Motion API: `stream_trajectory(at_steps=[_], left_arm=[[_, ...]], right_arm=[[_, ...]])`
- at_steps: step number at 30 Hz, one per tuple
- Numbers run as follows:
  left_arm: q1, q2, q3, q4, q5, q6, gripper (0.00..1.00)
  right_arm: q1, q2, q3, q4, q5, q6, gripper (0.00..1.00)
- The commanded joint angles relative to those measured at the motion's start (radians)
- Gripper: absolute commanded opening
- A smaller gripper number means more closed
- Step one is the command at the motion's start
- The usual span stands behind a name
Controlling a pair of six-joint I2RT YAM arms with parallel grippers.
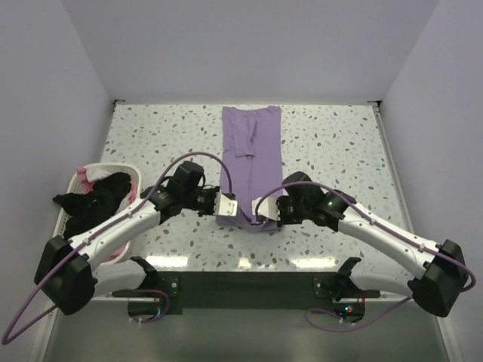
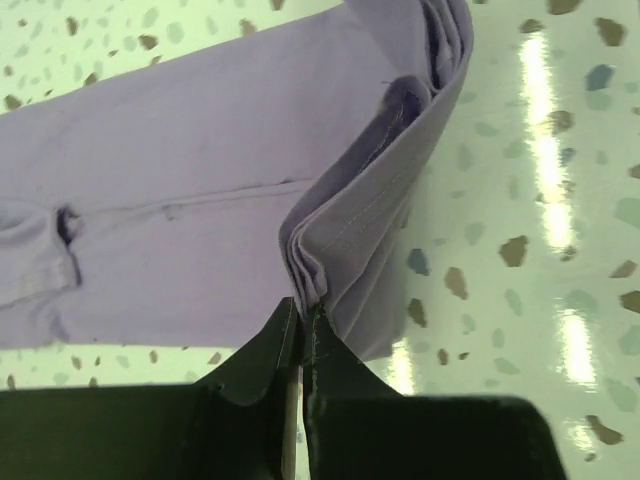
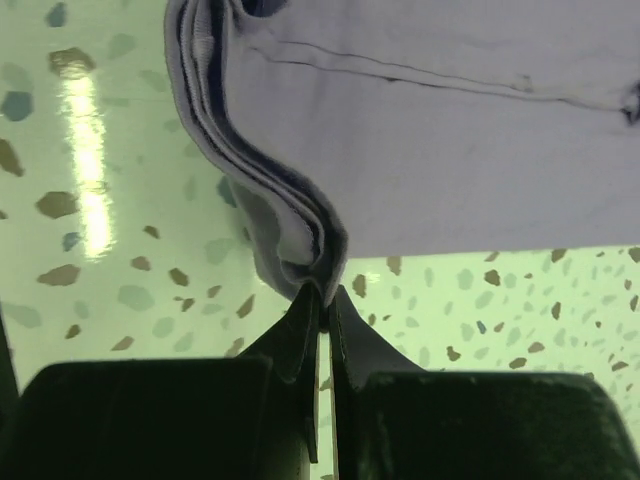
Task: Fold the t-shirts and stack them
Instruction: Fold the tshirt
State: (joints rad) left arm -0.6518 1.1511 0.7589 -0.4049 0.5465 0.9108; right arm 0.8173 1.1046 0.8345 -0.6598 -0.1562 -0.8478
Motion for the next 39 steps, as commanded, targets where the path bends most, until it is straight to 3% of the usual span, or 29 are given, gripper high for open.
stream_trajectory(at_steps=[1,5,9,19,39], left_arm=[[0.079,0.073,0.117,0.047,0.053,-0.024,0.00],[0.138,0.153,0.184,0.087,0.050,-0.029,0.00],[0.152,0.257,0.262,0.138,-0.038,-0.033,0.00],[0.233,0.489,0.418,0.233,-0.043,-0.033,0.00],[0.288,0.728,0.534,0.354,-0.076,-0.026,0.00]], right_arm=[[-0.085,0.060,0.102,0.035,-0.051,-0.063,0.00],[-0.151,0.162,0.153,0.092,-0.057,-0.138,0.00],[-0.205,0.260,0.207,0.141,-0.089,-0.169,0.00],[-0.348,0.518,0.380,0.229,-0.123,-0.221,0.00],[-0.415,0.785,0.546,0.292,-0.111,-0.226,0.00]])
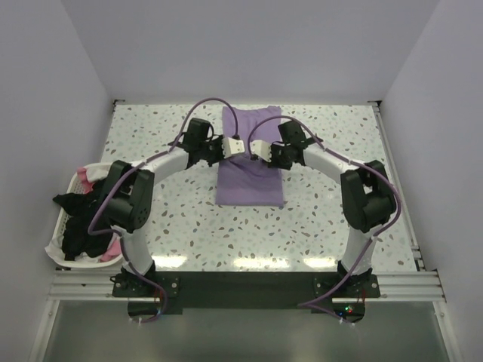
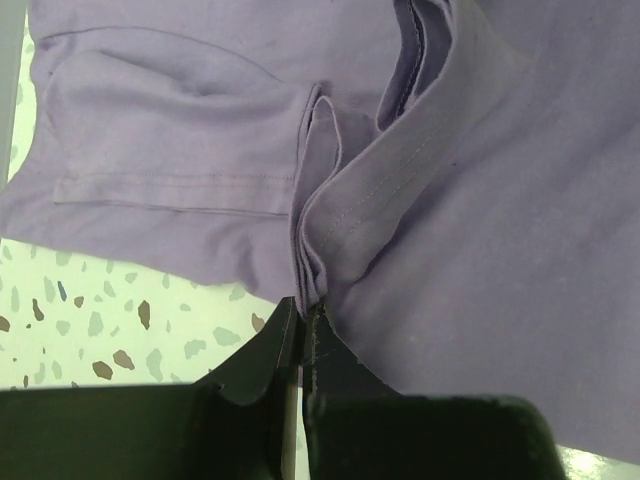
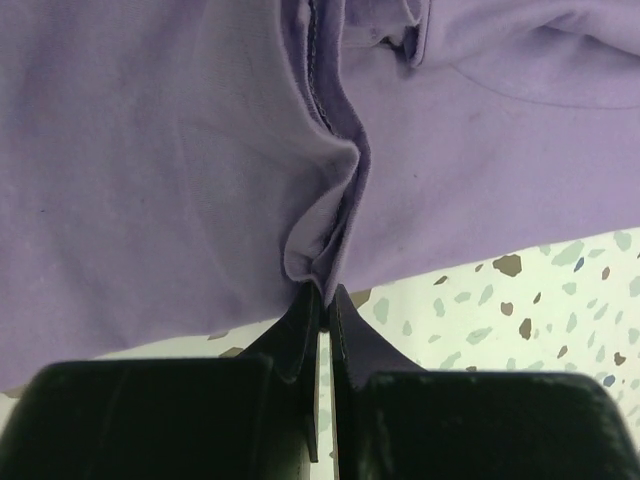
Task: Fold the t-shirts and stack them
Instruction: Fold the tshirt
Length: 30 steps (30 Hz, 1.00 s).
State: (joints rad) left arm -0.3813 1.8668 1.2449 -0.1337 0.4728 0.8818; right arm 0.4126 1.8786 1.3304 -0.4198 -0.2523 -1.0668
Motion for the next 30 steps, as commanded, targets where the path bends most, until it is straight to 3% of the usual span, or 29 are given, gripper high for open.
stream_trajectory(at_steps=[1,15,18,19,22,24,30], left_arm=[[0.019,0.018,0.053,0.085,0.000,0.005,0.00],[0.025,0.084,0.080,0.153,-0.005,0.006,0.00],[0.027,0.106,0.100,0.157,-0.014,0.000,0.03],[0.027,0.112,0.109,0.160,-0.017,-0.009,0.10],[0.041,0.124,0.139,0.148,-0.020,-0.036,0.27],[0.053,0.114,0.146,0.141,-0.020,-0.066,0.32],[0.111,-0.007,0.127,0.085,0.006,-0.225,0.40]], right_arm=[[-0.014,0.016,0.050,0.056,-0.007,-0.002,0.00],[-0.041,0.048,0.087,0.052,-0.001,0.010,0.00],[-0.041,0.089,0.128,0.046,0.010,0.025,0.00],[-0.043,0.096,0.138,0.041,0.016,0.031,0.01],[-0.043,0.119,0.180,0.021,0.056,0.057,0.29],[-0.044,0.116,0.206,0.021,0.085,0.076,0.44],[-0.069,0.079,0.323,-0.101,0.088,0.212,0.47]])
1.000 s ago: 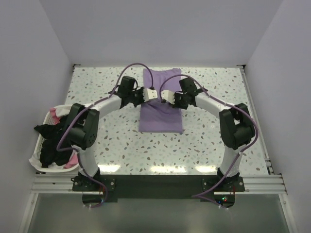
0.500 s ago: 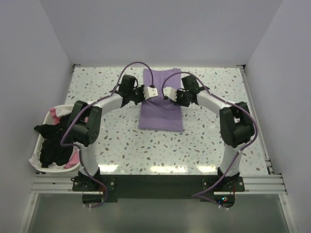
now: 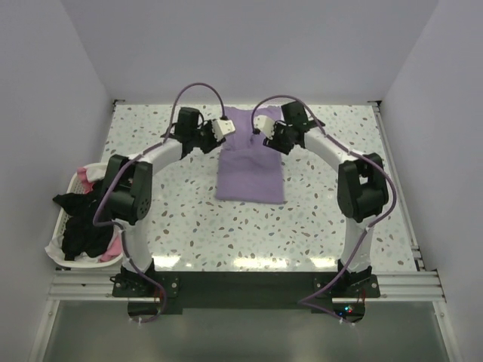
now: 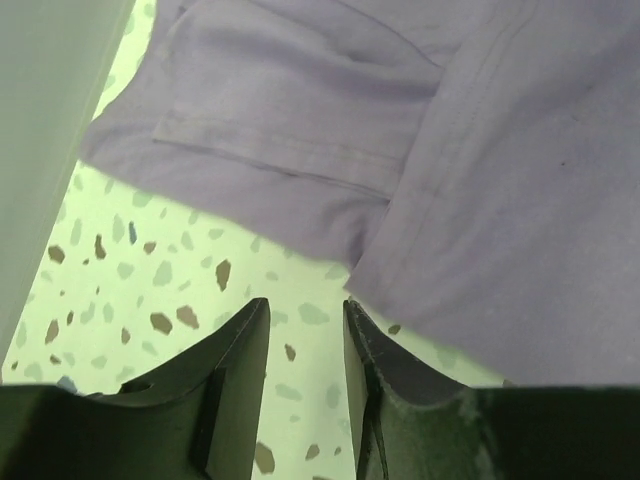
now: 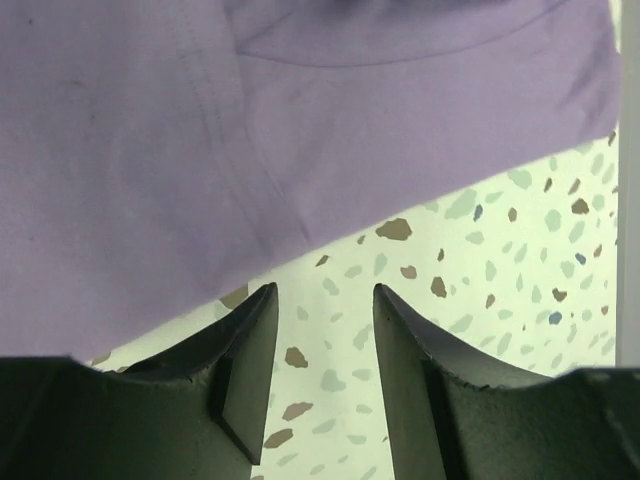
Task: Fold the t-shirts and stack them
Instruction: Fold the tshirt
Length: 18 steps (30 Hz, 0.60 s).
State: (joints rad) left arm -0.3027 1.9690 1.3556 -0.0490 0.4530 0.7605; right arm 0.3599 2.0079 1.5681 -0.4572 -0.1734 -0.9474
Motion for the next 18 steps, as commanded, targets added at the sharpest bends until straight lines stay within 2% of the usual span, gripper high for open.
stream_trajectory(at_steps=[1,4,6,7,10,13,18], left_arm=[[0.040,-0.128,-0.001,-0.015,0.038,-0.145,0.41],[0.040,-0.202,-0.033,-0.103,0.114,-0.240,0.44],[0.040,-0.248,-0.061,-0.156,0.222,-0.298,0.56],[0.037,-0.260,-0.096,-0.164,0.257,-0.355,0.57],[0.036,-0.285,-0.169,-0.163,0.377,-0.499,0.57],[0.036,-0.280,-0.269,-0.060,0.450,-0.674,0.56],[0.036,-0.222,-0.371,0.124,0.524,-0.871,0.50]], right_arm=[[-0.016,-0.067,0.096,-0.124,-0.003,0.139,0.46],[-0.015,-0.084,0.139,-0.266,-0.081,0.269,0.45],[-0.013,-0.084,0.156,-0.346,-0.182,0.359,0.44],[-0.013,-0.083,0.155,-0.415,-0.216,0.380,0.44],[-0.013,-0.084,0.100,-0.466,-0.326,0.473,0.38],[-0.012,-0.095,0.008,-0.434,-0.419,0.576,0.34],[-0.015,-0.069,-0.106,-0.368,-0.469,0.668,0.28]])
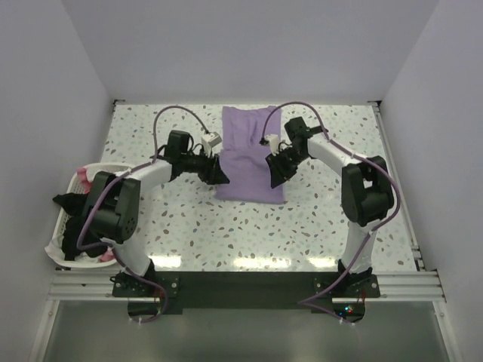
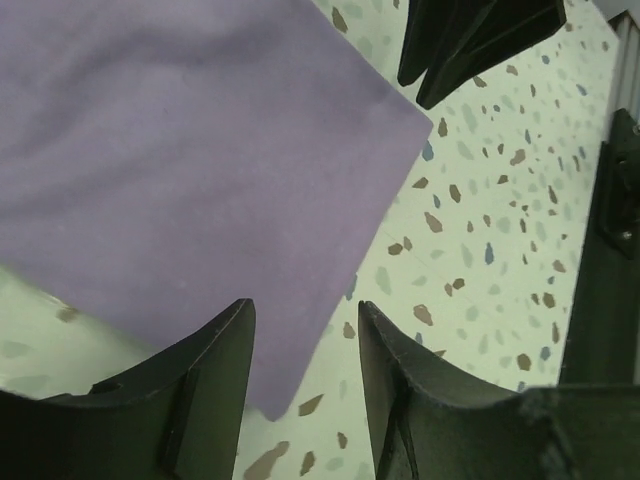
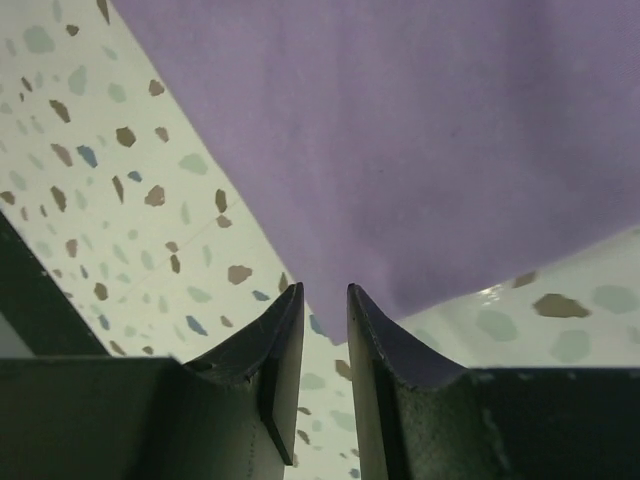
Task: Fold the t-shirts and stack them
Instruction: Fold the tshirt
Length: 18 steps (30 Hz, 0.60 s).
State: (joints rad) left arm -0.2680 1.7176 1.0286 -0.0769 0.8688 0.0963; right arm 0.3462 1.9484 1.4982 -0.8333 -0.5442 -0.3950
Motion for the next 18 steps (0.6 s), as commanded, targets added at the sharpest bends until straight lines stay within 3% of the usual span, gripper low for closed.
stream_trajectory(at_steps=[1,9,12,15,18], left_arm=[[0.001,0.040,-0.071,0.173,0.116,-0.255,0.50],[0.032,0.203,-0.101,0.134,0.082,-0.300,0.45],[0.046,0.209,-0.084,0.039,0.104,-0.262,0.44],[0.055,0.136,-0.052,-0.075,0.137,-0.149,0.48],[0.055,0.002,-0.026,-0.185,0.148,0.111,0.51]], right_arm=[[-0.001,-0.005,-0.049,0.025,-0.100,0.131,0.27],[-0.096,0.107,-0.128,0.034,-0.103,0.136,0.24],[-0.119,0.097,-0.121,-0.012,-0.093,0.085,0.22],[-0.118,0.023,-0.110,-0.064,-0.106,0.007,0.25],[-0.118,-0.084,-0.108,-0.093,-0.112,-0.079,0.30]])
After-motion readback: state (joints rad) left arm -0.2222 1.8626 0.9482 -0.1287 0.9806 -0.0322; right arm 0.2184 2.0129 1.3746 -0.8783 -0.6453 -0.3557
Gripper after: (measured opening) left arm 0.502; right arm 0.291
